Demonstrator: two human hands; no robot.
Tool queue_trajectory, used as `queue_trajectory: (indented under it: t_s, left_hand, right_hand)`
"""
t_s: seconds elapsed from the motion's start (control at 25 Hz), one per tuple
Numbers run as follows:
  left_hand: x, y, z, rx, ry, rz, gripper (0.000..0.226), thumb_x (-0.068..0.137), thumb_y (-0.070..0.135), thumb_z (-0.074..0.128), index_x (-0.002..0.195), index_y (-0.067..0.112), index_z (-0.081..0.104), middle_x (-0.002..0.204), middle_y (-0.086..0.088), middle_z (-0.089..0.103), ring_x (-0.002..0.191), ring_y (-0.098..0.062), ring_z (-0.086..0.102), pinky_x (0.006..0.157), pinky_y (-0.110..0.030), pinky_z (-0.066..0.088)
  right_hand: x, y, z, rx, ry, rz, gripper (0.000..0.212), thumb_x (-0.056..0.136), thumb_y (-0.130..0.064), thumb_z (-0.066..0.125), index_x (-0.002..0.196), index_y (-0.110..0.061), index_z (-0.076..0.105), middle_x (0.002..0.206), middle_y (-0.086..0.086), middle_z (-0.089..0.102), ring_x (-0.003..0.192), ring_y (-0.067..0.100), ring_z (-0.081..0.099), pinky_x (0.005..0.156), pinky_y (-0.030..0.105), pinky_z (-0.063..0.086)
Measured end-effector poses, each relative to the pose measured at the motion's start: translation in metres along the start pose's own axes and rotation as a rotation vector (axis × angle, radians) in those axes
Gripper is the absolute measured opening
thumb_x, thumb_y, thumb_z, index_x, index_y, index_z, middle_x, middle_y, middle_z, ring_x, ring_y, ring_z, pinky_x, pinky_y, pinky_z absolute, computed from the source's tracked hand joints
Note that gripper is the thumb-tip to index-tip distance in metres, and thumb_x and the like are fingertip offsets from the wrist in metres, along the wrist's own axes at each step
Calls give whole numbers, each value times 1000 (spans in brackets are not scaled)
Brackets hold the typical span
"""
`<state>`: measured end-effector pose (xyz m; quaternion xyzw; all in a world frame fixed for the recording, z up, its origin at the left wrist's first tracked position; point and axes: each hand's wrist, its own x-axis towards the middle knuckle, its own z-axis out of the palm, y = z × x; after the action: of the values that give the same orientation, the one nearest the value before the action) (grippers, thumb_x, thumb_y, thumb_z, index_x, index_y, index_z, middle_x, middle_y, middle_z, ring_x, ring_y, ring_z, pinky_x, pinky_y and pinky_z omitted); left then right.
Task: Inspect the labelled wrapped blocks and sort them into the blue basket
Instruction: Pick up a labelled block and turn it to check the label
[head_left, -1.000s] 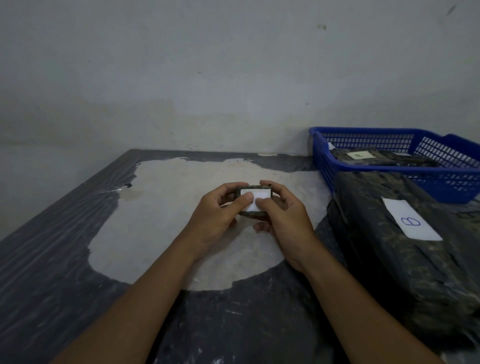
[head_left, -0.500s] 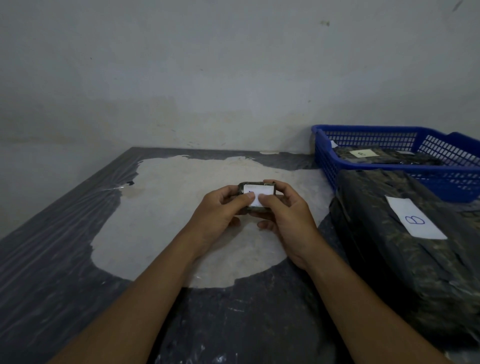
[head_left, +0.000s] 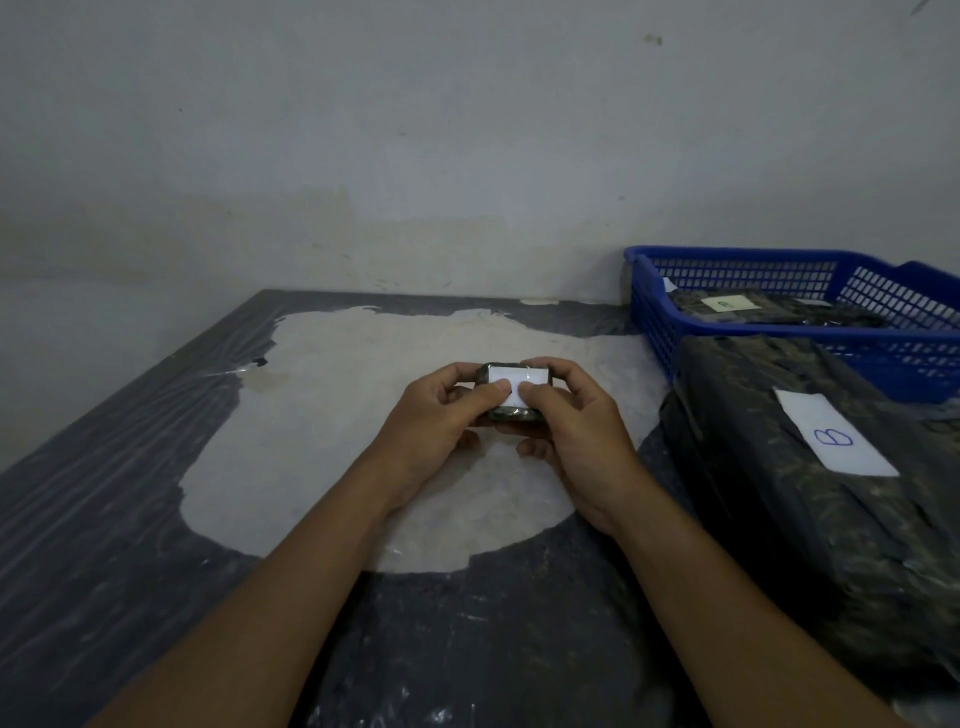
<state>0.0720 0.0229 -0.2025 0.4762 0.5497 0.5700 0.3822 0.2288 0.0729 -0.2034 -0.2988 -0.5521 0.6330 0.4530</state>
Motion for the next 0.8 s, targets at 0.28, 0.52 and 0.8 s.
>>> queue_trajectory:
  t_s: [0.28, 0.52, 0.8]
  left_hand:
    - [-2, 2, 1, -28, -16, 16, 26, 94, 39, 70, 119, 31, 70, 108, -9, 76, 97, -26, 74, 69, -31, 52]
    - [-4, 3, -1, 21, -15, 50, 28, 94, 25, 72, 122, 28, 70, 99, -8, 78, 88, -16, 75, 66, -22, 56]
    - [-2, 1, -2, -24, -21, 25, 25, 95, 26, 70, 120, 27, 71, 110, -12, 74, 99, -28, 73, 72, -31, 56]
  right_hand:
    - [1, 0, 0, 28, -19, 42, 19, 99, -15, 63, 115, -24, 69, 111, 8, 77, 99, 27, 76, 64, 30, 55]
    - [3, 3, -2, 7, -30, 16, 26, 97, -5, 64, 120, -18, 66, 113, 13, 76, 90, 20, 74, 63, 26, 57]
    - [4, 2, -2, 13, -21, 29, 20, 99, -10, 61, 110, -23, 72, 110, 12, 74, 89, 23, 72, 61, 29, 56]
